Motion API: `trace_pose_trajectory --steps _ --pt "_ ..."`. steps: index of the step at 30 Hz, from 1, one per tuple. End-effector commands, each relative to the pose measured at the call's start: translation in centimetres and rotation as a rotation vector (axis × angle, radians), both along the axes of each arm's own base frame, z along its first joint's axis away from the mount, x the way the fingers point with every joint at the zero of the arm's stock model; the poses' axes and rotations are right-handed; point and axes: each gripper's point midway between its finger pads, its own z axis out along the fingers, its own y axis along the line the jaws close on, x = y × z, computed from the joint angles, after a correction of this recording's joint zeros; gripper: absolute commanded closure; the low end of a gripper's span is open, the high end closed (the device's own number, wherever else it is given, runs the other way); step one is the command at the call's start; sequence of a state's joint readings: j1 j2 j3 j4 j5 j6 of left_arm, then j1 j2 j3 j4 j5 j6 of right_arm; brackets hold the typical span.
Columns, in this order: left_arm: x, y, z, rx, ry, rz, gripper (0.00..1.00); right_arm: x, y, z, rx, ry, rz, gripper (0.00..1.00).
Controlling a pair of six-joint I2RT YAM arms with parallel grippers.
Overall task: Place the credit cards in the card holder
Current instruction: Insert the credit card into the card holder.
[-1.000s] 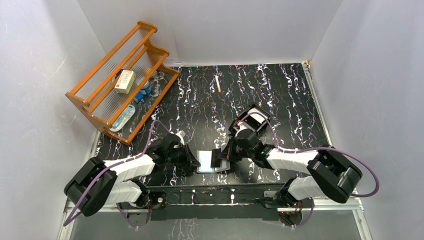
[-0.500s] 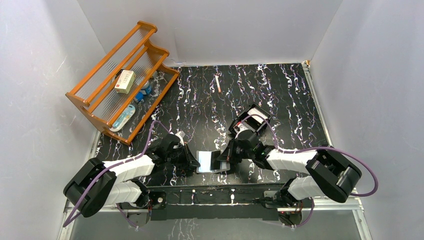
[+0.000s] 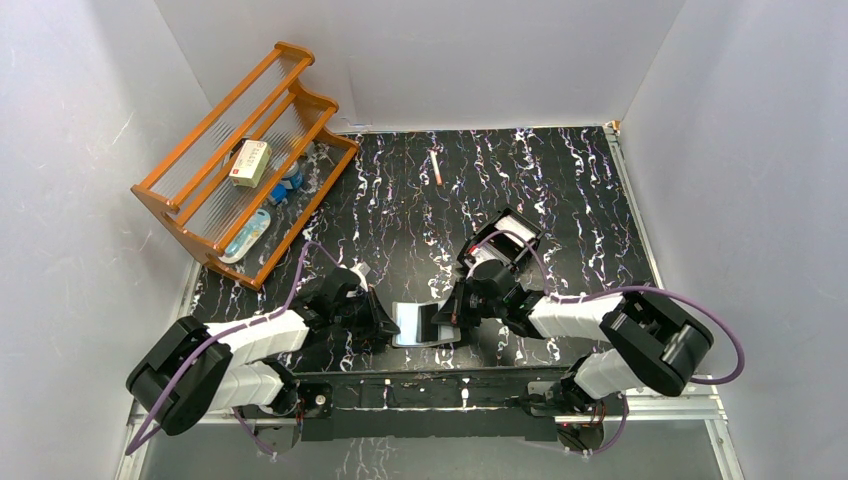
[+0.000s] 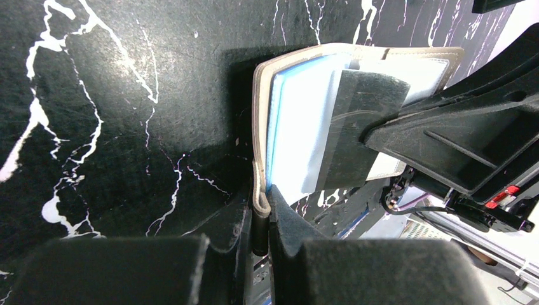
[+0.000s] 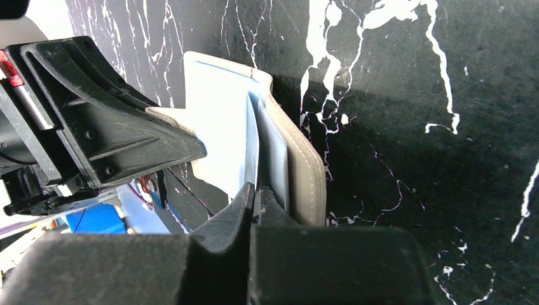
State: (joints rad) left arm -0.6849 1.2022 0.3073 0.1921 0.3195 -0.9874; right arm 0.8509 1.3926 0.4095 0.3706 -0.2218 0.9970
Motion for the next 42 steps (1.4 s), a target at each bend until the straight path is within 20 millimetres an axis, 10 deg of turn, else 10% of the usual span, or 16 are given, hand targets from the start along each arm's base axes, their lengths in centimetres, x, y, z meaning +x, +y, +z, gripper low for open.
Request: trace_pose_trajectory --steps 1,13,42 --pt "-0.9 0.9 -0.7 0.044 0.02 -0.007 1.0 0.1 -0.3 -1.0 -0.055 0.018 -0.001 0.9" --pt "-0.9 0.8 -0.5 0.043 0.018 -0.009 1.0 1.4 -2.8 -0.7 -0.265 0.0 -0.057 0.56" --pt "-0.2 -1.5 2.3 -0.057 -0.023 -0.035 0.89 0.6 3.7 -0.1 -0.102 0.019 0.055 0.63"
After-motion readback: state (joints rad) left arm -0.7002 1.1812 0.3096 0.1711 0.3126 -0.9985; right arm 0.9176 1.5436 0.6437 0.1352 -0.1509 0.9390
